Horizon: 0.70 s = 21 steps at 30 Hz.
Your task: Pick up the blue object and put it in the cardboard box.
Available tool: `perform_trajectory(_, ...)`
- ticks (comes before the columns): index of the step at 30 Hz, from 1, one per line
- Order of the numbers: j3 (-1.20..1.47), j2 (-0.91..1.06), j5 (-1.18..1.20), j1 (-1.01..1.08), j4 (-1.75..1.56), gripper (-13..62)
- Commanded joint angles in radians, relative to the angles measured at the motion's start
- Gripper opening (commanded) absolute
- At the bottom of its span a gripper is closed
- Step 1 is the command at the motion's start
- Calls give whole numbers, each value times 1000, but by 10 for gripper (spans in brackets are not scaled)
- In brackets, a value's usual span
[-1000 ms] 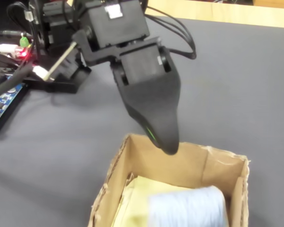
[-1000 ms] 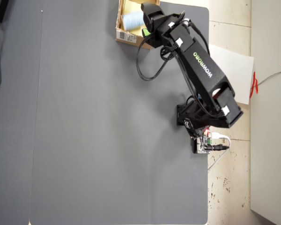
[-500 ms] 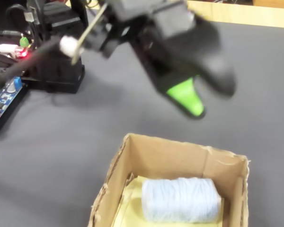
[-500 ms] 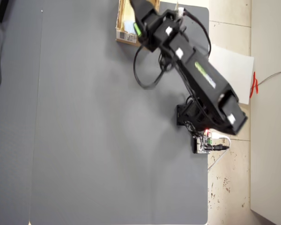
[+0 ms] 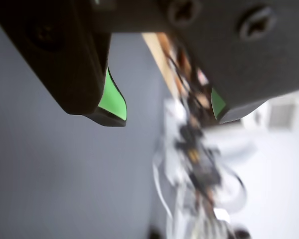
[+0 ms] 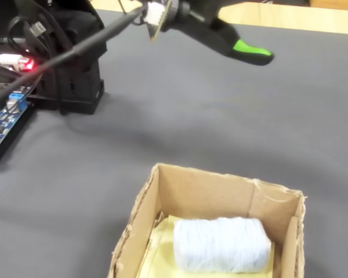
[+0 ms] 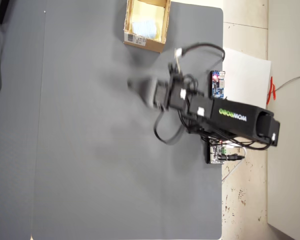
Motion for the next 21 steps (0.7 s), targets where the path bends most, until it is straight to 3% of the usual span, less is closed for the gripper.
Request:
perform_trajectory(1,0,49,52,-28,-130,338)
perform_trajectory(5,140,124,52,-84,-130,338)
perform_trajectory(21,502,127,51,-147,-49,338)
